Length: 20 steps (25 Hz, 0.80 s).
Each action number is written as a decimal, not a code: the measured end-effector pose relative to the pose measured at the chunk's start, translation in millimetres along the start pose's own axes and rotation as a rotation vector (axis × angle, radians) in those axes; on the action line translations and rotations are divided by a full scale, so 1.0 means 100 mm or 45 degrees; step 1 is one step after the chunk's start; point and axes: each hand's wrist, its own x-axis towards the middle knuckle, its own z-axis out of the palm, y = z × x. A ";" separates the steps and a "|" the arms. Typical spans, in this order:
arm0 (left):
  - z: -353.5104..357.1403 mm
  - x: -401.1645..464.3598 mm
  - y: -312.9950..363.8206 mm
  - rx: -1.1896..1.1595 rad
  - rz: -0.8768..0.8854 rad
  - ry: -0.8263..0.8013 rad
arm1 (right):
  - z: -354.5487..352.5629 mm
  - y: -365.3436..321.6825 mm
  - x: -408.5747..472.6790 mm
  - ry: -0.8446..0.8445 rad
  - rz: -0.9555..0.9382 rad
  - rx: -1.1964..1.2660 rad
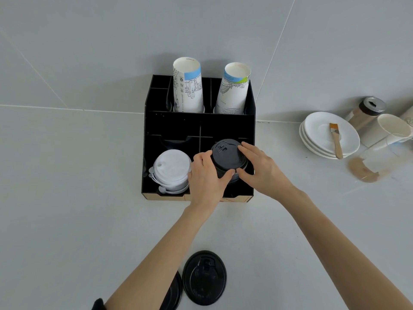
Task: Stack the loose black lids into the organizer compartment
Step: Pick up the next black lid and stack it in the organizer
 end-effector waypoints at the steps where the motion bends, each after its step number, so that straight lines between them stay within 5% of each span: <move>1: -0.02 0.00 -0.01 -0.002 0.010 -0.019 | 0.01 -0.01 -0.01 0.010 0.005 -0.002; 11: -0.36 -0.40 -0.33 0.039 0.044 -0.196 | 0.10 -0.18 -0.54 0.212 0.034 0.166; 20: -0.53 -1.04 -0.78 0.145 0.121 -0.537 | 0.54 -0.29 -1.30 0.099 0.039 0.188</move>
